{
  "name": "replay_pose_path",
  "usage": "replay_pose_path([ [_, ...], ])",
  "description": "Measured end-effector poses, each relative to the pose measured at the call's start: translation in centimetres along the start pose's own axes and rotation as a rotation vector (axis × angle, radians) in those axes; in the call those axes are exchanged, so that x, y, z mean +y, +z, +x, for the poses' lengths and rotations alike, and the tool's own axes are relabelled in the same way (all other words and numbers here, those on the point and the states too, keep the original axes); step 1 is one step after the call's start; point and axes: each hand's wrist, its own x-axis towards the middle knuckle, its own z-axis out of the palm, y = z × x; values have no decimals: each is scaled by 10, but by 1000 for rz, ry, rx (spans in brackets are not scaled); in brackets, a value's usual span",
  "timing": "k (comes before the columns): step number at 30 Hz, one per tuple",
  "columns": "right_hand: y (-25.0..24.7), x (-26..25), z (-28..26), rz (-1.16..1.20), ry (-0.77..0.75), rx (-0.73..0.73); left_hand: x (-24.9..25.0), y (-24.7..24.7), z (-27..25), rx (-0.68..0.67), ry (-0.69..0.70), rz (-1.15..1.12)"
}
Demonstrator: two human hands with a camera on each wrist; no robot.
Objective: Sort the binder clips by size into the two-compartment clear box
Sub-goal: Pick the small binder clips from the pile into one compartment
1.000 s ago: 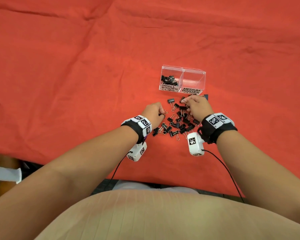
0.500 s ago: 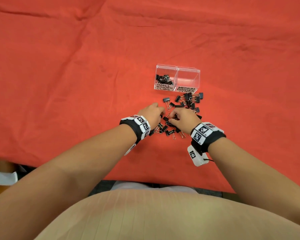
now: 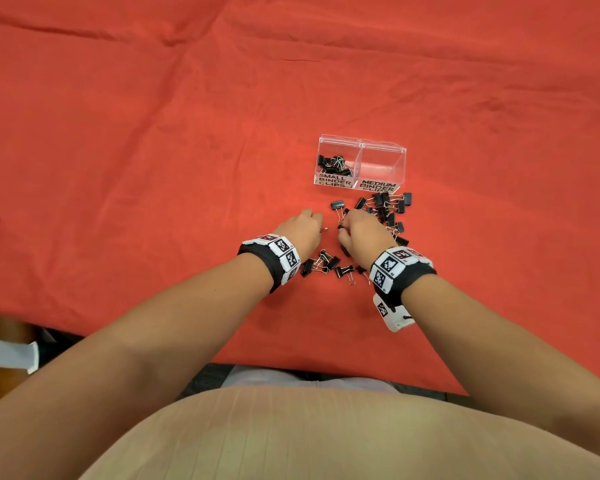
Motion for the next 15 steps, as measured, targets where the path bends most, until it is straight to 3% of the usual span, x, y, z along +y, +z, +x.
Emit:
replay_pose_path([
  [7,-40,3,26,342,96,153,-11,-9,-2,92,-52,-71],
  [11,-65,-10,58,304,153,227,-15,-13,3,88,-109,-147],
  [15,-81,-25,85,226,155,189,-14,-18,9,90,-127,-239],
])
